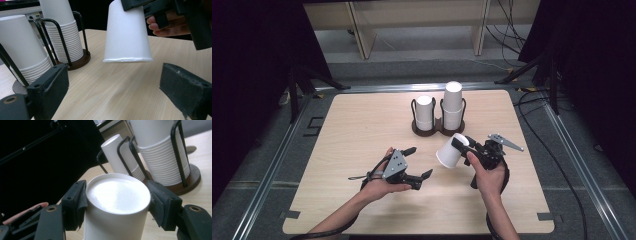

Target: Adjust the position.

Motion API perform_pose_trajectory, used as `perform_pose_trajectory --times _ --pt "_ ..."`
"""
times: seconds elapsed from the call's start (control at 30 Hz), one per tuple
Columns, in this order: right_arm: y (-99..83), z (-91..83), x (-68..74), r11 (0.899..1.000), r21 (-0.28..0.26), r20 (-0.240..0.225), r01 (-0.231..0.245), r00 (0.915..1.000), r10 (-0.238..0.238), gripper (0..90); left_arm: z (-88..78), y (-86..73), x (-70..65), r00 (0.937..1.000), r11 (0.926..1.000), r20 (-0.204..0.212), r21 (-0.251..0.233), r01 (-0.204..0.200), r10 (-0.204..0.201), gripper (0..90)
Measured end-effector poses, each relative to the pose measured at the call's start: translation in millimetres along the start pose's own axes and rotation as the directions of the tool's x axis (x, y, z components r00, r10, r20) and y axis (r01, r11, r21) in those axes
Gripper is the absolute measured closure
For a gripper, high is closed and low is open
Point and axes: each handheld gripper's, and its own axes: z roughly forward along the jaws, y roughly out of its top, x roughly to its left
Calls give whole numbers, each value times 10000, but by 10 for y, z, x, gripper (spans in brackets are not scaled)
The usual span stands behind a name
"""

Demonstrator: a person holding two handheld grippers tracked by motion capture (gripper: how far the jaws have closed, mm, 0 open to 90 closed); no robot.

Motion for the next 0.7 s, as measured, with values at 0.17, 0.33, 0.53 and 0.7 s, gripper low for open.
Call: perform_pose_trajectory --times 0.17,0.33,0.53,0.7 --pt "10 48 -105 9952 -31 -322 -974 9947 973 359 22 -2 -41 10000 10000 33 -47 -52 52 58" --pt "22 91 -150 9913 -36 -315 -1319 9908 1317 359 54 -9 -54 9999 10000 120 -58 -21 22 18" --pt "40 125 -201 9806 -41 -450 -1962 9796 1958 359 120 15 -58 9999 9999 61 67 -152 152 6" --pt "64 162 -223 9707 -228 -575 -2390 9697 2374 359 185 66 -59 9999 9999 38 -28 -135 135 0"
